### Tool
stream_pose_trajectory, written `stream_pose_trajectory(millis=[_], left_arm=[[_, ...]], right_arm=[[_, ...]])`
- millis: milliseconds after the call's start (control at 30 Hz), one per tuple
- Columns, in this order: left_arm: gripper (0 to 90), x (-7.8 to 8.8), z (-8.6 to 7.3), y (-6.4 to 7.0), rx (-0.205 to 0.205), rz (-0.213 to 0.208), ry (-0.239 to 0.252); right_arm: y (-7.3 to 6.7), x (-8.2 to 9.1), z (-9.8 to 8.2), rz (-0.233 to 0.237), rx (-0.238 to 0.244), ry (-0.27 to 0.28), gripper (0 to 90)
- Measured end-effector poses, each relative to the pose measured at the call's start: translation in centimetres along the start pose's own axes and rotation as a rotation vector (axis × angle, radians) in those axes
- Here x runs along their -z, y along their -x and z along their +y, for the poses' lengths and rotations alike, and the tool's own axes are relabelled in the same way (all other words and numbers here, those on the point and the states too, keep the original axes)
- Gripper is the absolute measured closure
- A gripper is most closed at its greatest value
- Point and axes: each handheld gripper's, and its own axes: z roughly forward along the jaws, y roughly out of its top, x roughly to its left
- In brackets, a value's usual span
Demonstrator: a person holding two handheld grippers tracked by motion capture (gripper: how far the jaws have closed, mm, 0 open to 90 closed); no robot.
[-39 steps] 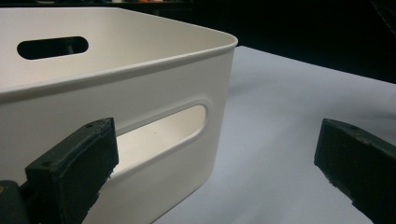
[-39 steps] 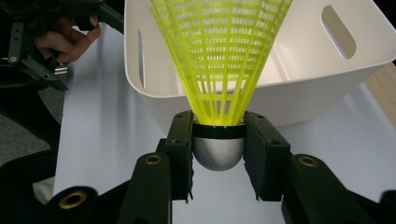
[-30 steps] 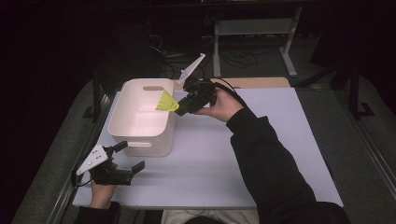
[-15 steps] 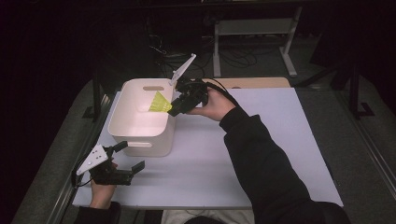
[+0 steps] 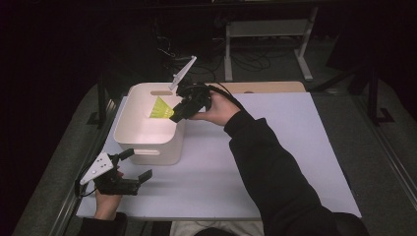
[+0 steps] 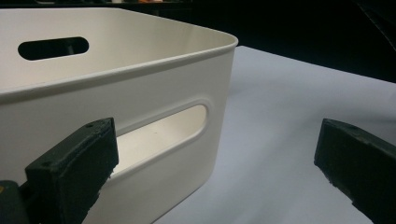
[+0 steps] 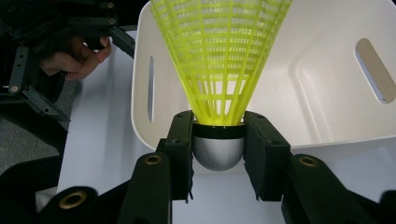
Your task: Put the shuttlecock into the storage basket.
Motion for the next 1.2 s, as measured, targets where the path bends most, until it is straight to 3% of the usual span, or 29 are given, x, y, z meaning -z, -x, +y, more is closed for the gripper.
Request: stream_pose_trajectory(millis=[433, 1200], left_arm=[[0.0, 0.0, 0.0, 0.0, -0.001, -0.001, 0.002], [0.0, 0.1, 0.0, 0.0, -0.002, 0.000, 0.002]], right_arm=[[-0.5, -1.4, 1.0, 0.022, 0.022, -0.012, 63.1], [-0.5, -4.2, 1.1, 0.060, 0.024, -0.018, 63.1]])
